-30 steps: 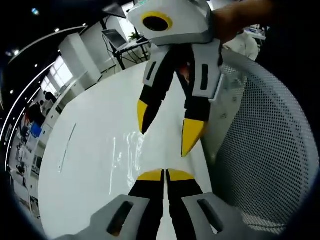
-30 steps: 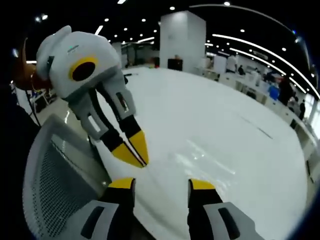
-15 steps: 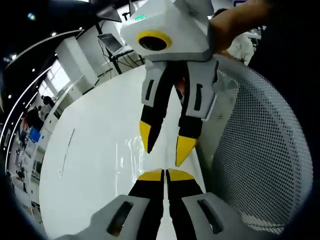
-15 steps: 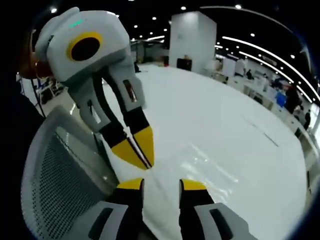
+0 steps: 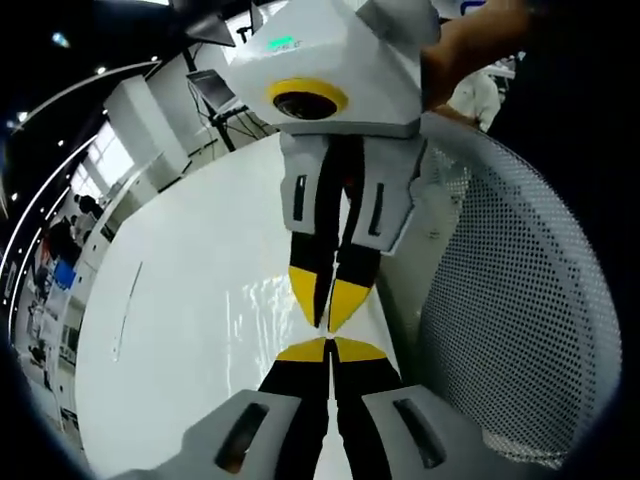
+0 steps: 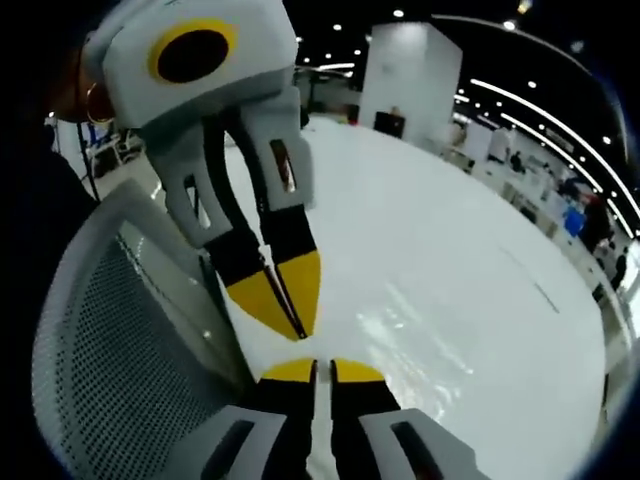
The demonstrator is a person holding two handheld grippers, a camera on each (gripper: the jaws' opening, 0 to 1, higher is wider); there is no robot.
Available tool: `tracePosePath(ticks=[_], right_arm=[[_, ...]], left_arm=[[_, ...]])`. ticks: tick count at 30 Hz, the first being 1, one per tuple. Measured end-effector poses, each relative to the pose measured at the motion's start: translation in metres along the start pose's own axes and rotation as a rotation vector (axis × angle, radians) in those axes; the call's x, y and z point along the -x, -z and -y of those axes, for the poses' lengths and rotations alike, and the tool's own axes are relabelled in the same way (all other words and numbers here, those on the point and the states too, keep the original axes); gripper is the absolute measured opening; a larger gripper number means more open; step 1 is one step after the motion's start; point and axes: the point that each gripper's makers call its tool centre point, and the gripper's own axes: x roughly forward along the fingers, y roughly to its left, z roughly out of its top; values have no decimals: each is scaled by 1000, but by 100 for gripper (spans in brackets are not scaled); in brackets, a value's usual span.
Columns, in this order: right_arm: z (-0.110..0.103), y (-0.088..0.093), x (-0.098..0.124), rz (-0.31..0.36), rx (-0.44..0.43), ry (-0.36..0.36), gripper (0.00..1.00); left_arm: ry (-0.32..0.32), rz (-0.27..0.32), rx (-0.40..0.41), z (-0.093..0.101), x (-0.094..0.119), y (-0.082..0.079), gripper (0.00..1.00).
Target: Open the resealable bag by pulling the two sides of the seal apart until the entire bag opening is separated and visibly accessible.
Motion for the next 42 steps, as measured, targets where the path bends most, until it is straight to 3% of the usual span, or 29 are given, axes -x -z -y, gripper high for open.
tracePosePath(ticks=[10,23,26,42], right_arm=[[-2,1,-2,-8,29,-24,0],[0,0,2,-10,39,-19,0],[0,2,2,-14,38,-18,0],[-6,-3,3,0,55,-31,0]], left_arm=[[-34,-28,30,-5,1,13,0],[-72,-13,22,-16,7,5,0],[-89,-8,20,-19,10,3,7],[-40,-19,9,-13,3,4,9]])
